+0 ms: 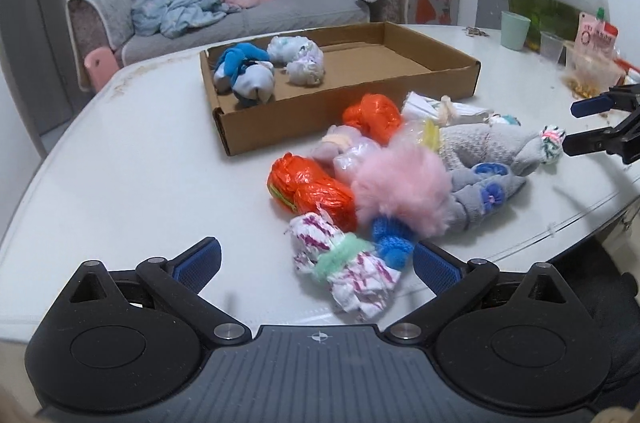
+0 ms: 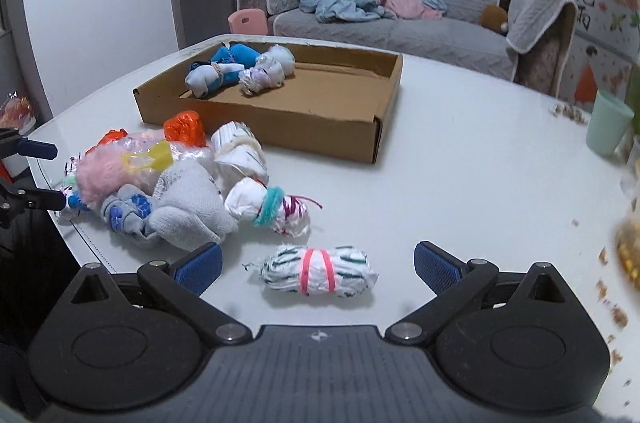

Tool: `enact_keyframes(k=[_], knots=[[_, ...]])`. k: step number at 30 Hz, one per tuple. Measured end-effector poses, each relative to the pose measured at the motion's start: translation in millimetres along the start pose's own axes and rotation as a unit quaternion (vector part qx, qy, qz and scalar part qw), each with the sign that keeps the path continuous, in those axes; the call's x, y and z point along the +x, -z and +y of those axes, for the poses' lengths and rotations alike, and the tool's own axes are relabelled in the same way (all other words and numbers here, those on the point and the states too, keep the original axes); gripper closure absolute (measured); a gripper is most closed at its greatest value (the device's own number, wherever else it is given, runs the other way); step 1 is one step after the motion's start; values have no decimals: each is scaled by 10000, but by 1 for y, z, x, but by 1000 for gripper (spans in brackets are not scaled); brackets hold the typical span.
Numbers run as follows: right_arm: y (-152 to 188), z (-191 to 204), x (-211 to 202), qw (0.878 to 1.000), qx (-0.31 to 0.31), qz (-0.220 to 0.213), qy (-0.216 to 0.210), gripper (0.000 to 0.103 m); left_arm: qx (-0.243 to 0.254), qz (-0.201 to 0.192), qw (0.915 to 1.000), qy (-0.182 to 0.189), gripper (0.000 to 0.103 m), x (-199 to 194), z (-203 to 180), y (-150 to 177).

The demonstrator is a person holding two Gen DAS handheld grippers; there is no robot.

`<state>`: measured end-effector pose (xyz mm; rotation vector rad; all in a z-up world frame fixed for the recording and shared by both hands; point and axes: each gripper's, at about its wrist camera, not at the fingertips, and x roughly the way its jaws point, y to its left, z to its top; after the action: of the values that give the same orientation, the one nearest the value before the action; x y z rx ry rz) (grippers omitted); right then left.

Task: Organize objects
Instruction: 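Lift both grippers away from the tray back toward the pile, then grasp pink-green sock roll with left gripper while right grasps pink-banded striped roll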

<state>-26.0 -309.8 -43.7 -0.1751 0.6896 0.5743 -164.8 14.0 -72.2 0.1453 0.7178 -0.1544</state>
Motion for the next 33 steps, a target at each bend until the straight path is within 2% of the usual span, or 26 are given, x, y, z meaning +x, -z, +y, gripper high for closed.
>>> enact_keyframes(k=[5, 9, 12, 17, 20, 27, 29, 33], knots=[[13, -2, 1, 10000, -26, 54, 57, 1, 469, -78, 9989, 57, 1, 6, 3, 7], [16, -6, 3, 9999, 6, 85, 115, 2, 954, -289, 9948, 216, 1, 8, 4, 9], [17, -7, 7, 9998, 55, 115, 119, 2, 1213, -274, 9918, 306, 1, 15, 3, 10], [20, -5, 11, 9998, 95, 158, 58, 5, 1260, -242, 9909, 399, 1, 20, 4, 10], [21, -4, 14, 9997, 106, 198, 34, 11, 1294, -276, 9902, 456, 2, 21, 3, 9], [21, -3, 12, 9997, 47, 215, 74, 15, 1315, -362, 9884, 673, 18, 18, 2, 11], [21, -2, 11, 9997, 50, 198, 113, 21, 1305, -380, 9885, 658, 21, 18, 1, 11], [21, -2, 10, 9997, 63, 155, 153, 30, 1149, -353, 9900, 735, 34, 17, 3, 13]])
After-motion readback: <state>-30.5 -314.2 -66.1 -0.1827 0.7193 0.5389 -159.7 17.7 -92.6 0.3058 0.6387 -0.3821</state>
